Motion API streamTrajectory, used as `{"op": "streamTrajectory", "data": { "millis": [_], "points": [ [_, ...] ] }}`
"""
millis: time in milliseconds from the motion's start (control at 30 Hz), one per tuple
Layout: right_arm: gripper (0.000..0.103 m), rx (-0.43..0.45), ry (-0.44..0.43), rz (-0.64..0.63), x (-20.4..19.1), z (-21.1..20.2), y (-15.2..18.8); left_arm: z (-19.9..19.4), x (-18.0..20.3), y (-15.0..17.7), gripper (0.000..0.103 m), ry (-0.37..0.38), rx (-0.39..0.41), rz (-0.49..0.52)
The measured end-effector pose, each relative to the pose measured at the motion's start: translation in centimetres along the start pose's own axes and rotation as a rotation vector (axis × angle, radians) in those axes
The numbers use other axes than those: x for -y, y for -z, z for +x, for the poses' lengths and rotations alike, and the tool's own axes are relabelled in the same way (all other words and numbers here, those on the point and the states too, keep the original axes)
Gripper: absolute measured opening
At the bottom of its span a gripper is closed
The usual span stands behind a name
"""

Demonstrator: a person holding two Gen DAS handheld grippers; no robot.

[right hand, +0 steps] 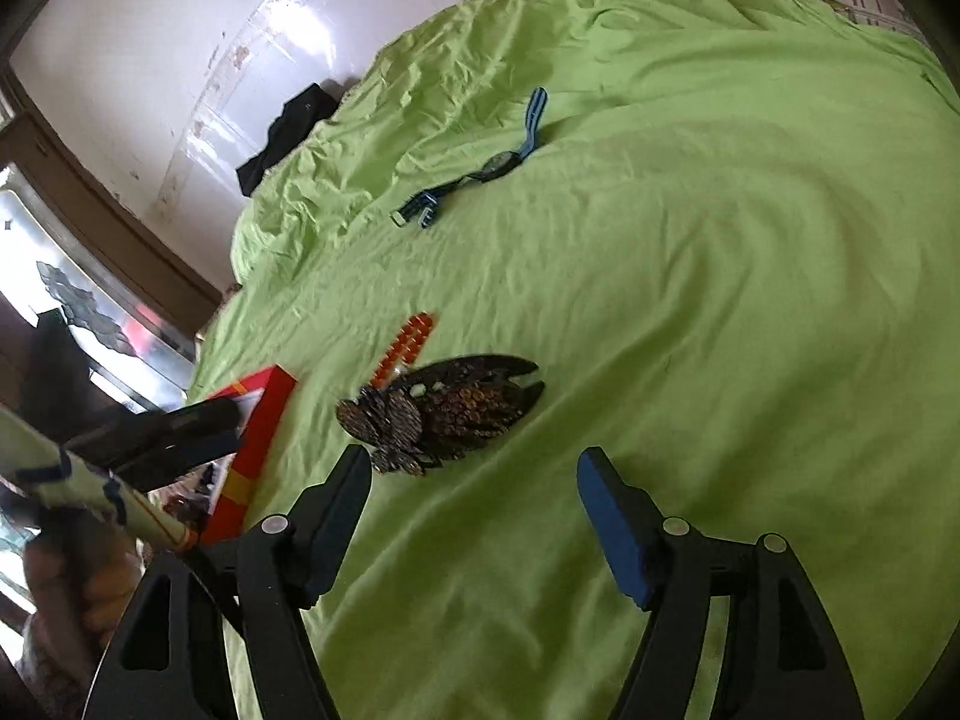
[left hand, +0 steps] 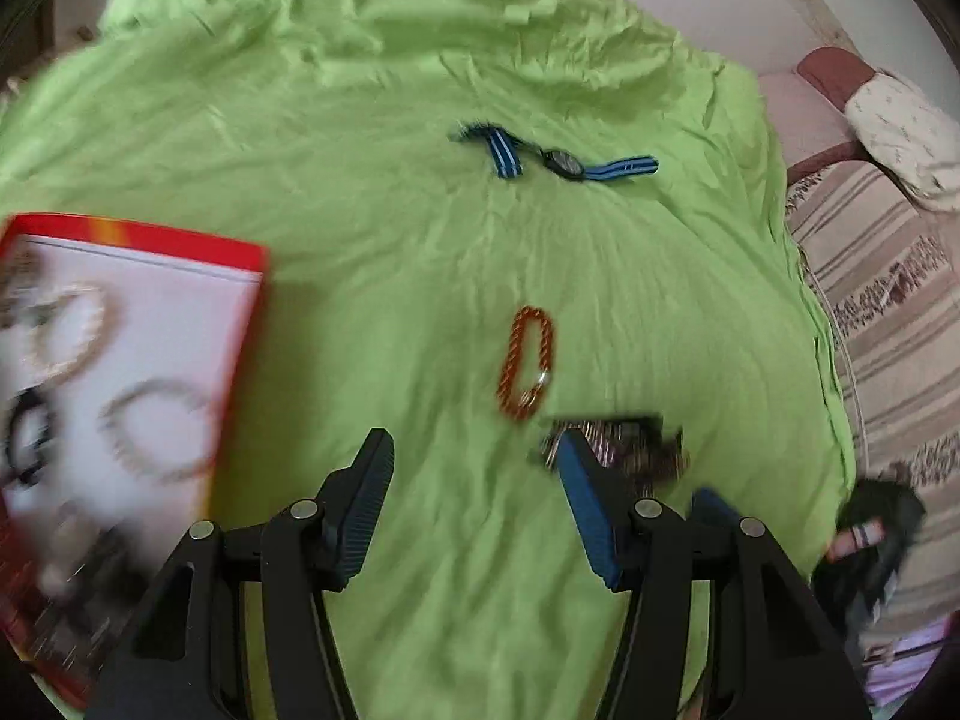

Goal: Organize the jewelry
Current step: 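Grasp the brown butterfly hair clip with the right tool while the left tool grasps the amber bead bracelet, then carry the clip and amber bracelet into the red box and open both tools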

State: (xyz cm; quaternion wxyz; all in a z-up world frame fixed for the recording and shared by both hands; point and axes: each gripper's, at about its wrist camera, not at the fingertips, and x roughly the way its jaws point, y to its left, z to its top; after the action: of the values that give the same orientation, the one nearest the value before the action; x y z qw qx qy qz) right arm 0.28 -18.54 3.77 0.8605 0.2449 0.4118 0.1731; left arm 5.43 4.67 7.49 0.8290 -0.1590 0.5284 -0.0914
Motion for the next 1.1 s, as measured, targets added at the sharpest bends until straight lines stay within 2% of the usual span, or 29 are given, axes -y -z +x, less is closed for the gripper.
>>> {"op": "streamTrajectory", "data": {
  "millis": [67, 100, 267, 367, 433, 467, 533, 700, 967, 1100],
  "points": [
    [0.08, -0.001, -0.013, 0.004, 0.1, 0.1, -0.2, 2.8, 0.2, -1.4, 0.04, 0.03, -0.04, -0.019],
    [0.08, -0.007, -0.02, 0.007, 0.1, 0.2, -0.2, 3.9, 0.4, -1.9, 0.038, 0.034, -0.052, -0.016],
    [0.08, -0.036, -0.049, 0.005, 0.1, 0.8, -0.4, 8.0, 1.7, -3.7, 0.036, 0.01, -0.081, 0.053],
    [0.08, -0.05, -0.062, -0.003, 0.0, 1.2, -0.5, 8.8, 2.6, -4.2, 0.036, -0.017, -0.078, 0.097],
    [0.08, -0.056, -0.068, -0.005, -0.1, 1.5, -0.4, 8.9, 3.1, -4.1, 0.014, -0.039, -0.07, 0.123],
    [0.08, -0.06, -0.069, -0.006, -0.1, 1.7, -0.4, 8.8, 3.3, -3.8, 0.007, -0.036, -0.073, 0.133],
    [0.08, -0.062, -0.07, -0.008, -0.1, 1.8, -0.3, 8.3, 3.6, -3.5, 0.007, -0.052, -0.06, 0.142],
    [0.081, -0.065, -0.071, -0.01, 0.0, 2.2, -0.3, 4.3, 3.5, -2.1, 0.007, -0.019, -0.026, 0.127],
    [0.081, -0.045, -0.044, -0.004, 0.1, 1.4, 0.4, -7.0, 2.3, 1.9, 0.007, 0.098, 0.079, 0.091],
    [0.081, -0.051, -0.013, 0.028, -0.4, 0.1, 0.5, -11.5, 0.6, 4.2, 0.007, 0.104, 0.119, 0.095]
  ]
}}
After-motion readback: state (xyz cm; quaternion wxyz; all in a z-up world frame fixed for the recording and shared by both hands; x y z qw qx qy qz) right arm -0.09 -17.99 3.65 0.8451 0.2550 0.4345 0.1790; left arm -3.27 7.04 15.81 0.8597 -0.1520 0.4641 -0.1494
